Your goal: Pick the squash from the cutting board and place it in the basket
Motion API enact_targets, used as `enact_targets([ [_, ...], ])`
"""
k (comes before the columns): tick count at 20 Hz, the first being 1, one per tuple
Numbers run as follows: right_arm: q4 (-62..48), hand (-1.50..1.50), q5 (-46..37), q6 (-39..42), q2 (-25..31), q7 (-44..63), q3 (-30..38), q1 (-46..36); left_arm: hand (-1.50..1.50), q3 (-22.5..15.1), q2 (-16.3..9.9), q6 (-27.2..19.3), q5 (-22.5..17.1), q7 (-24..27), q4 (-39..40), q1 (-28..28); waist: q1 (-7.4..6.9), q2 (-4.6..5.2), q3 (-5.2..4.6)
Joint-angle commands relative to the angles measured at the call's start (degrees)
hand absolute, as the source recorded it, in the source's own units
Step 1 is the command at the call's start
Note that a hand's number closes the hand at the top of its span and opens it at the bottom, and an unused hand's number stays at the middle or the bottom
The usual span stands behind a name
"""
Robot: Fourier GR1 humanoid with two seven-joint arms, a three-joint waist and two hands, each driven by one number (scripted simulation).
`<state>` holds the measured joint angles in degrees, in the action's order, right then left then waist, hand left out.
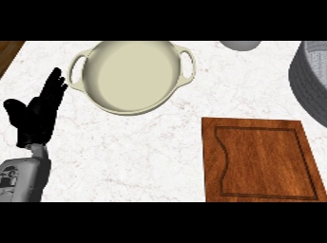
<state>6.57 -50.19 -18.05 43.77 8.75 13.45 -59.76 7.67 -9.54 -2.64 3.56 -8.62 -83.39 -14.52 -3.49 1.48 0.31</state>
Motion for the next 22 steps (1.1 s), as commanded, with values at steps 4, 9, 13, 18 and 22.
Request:
enact_targets([
  [4, 2.87, -1.5, 9.68, -6.58, 1.08, -0.73, 9.92, -0.97, 0.0, -1.01, 1.74, -0.68, 0.31, 1.05, -1.37, 3.28, 0.68, -0.4, -0.08],
  [9, 3.7, -1.5, 16.15, -5.04, 4.45, -4.88, 16.03, 3.01, 0.0, 2.04, -2.13, 1.26, -1.57, -1.04, -3.2, 3.19, 2.06, -0.97, -0.13],
  [13, 4.25, -1.5, 21.19, -0.93, 7.9, -8.1, 20.51, 6.55, 0.0, 0.19, 0.53, -1.34, 0.89, 0.39, 0.0, 1.94, 3.06, -0.97, -0.17],
  [18, 5.77, -1.5, 25.25, 6.04, 10.62, -13.92, 22.84, 14.62, 0.0, 0.94, -0.94, 0.22, -0.75, -3.06, -5.27, 4.42, 3.27, -1.43, -0.23],
  [22, 7.79, -1.5, 29.48, 10.6, 13.16, -17.81, 25.61, 18.11, 0.0, 1.47, -0.59, 0.0, -0.07, 1.82, 0.14, 3.85, 3.37, -1.28, -0.25],
])
